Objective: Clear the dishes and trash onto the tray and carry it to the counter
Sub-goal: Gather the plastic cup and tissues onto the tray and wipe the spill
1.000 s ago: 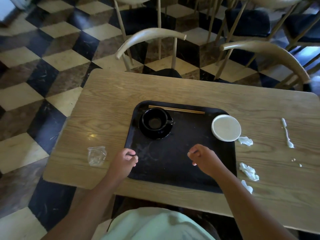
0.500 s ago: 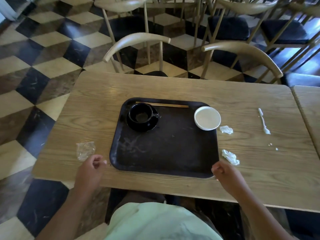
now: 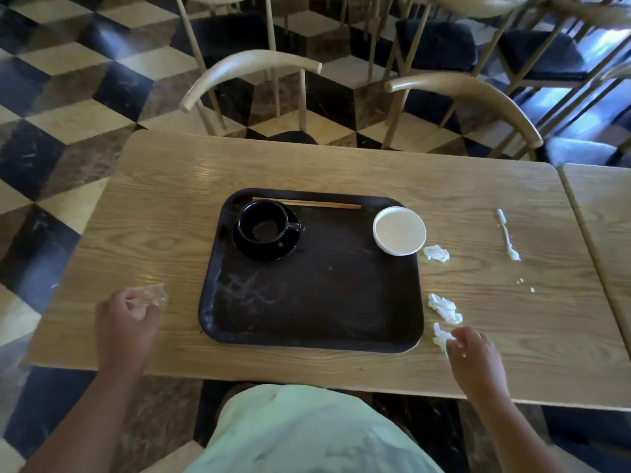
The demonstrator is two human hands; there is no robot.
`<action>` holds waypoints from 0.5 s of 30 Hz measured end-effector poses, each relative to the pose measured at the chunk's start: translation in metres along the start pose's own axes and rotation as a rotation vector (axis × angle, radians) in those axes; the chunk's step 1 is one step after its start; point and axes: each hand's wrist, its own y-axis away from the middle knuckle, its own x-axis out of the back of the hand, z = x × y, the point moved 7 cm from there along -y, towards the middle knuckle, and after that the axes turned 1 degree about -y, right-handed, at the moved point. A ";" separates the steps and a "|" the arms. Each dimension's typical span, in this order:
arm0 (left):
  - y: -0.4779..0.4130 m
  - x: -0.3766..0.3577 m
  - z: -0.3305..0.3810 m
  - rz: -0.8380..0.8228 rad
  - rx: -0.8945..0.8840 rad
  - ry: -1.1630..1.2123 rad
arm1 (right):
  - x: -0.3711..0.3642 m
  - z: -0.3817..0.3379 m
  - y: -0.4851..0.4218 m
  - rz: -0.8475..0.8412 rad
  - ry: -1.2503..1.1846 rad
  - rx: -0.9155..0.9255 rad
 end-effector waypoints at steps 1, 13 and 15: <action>-0.002 -0.003 -0.002 0.001 0.009 -0.028 | -0.002 0.000 0.002 0.003 0.015 0.010; -0.015 -0.047 -0.017 -0.082 0.100 -0.142 | -0.038 -0.004 0.010 -0.108 0.123 -0.031; -0.019 -0.048 -0.017 -0.060 0.074 -0.194 | -0.044 -0.006 0.014 -0.116 0.130 -0.028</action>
